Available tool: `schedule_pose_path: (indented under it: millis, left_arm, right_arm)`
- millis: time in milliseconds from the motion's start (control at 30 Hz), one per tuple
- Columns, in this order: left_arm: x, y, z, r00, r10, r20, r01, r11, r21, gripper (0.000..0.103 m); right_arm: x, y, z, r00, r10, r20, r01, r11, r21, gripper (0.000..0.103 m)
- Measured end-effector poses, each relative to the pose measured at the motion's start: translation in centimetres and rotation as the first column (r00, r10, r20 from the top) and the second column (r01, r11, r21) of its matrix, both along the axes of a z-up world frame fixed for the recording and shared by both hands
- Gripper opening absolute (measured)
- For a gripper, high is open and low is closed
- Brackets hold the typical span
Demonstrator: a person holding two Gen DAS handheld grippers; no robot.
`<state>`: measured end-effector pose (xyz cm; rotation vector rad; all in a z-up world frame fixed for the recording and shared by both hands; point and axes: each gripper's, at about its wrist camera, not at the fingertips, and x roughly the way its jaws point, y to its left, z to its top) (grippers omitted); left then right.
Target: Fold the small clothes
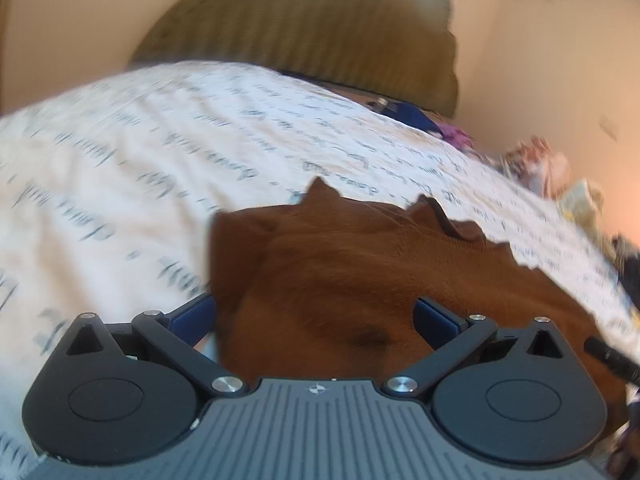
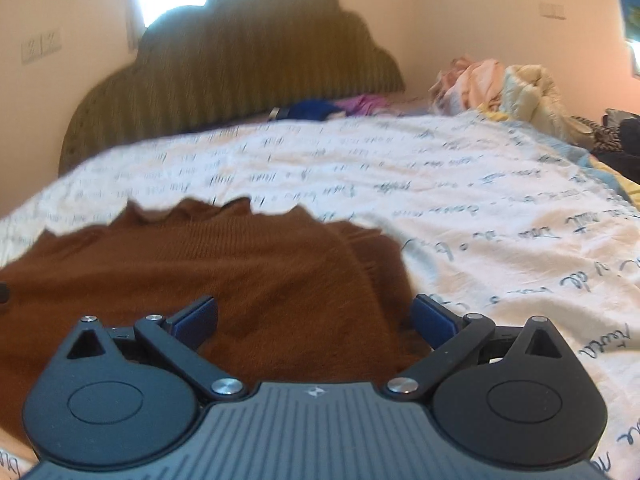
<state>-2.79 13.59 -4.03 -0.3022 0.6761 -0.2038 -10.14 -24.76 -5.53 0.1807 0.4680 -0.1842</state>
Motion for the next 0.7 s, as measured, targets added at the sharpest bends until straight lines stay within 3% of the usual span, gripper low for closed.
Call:
schedule_pose_path:
  millis: [133, 233, 300, 367, 567, 633, 667, 700]
  left_arm:
    - [-2.4, 3.6, 0.7, 0.999, -0.019, -0.038, 0.011, 0.980, -0.199, 0.103]
    - [-4.0, 6.2, 0.4, 0.998, -0.023, -0.064, -0.002, 0.931, -0.365, 0.103]
    - [-4.3, 7.3, -0.3, 0.992, -0.036, -0.119, -0.019, 0.902, -0.432, 0.103]
    - [-4.8, 7.8, -0.7, 0.992, -0.031, -0.124, -0.029, 0.890, -0.455, 0.103]
    - [-4.2, 6.3, -0.4, 0.975, -0.099, -0.198, 0.004, 0.903, -0.430, 0.102]
    - [-3.9, 5.8, -0.7, 0.960, -0.126, -0.251, -0.006, 0.883, -0.469, 0.100]
    - [-3.7, 5.7, -0.9, 0.954, -0.131, -0.270, -0.020, 0.870, -0.492, 0.099]
    - [-3.4, 5.8, -1.1, 0.950, -0.127, -0.286, -0.040, 0.857, -0.513, 0.085]
  right_arm:
    - [-0.3, -0.1, 0.3, 1.000, -0.010, 0.026, 0.010, 1.000, 0.001, 0.103]
    - [-0.5, 0.2, 0.4, 0.999, -0.004, 0.046, 0.004, 1.000, -0.015, 0.103]
    - [-0.8, 0.3, 0.4, 0.998, -0.002, 0.058, 0.003, 1.000, -0.017, 0.103]
    - [-1.0, 0.2, 0.5, 0.997, -0.009, 0.071, 0.009, 1.000, -0.013, 0.103]
    - [-1.5, 0.0, 0.6, 0.995, -0.013, 0.099, 0.012, 1.000, 0.008, 0.103]
    - [-1.6, 0.1, 0.6, 0.995, -0.005, 0.100, 0.005, 1.000, 0.008, 0.103]
    - [-1.5, 0.1, 0.6, 0.995, 0.000, 0.096, -0.001, 1.000, 0.006, 0.103]
    - [-1.4, 0.3, 0.7, 0.996, 0.005, 0.090, -0.005, 1.000, 0.000, 0.103]
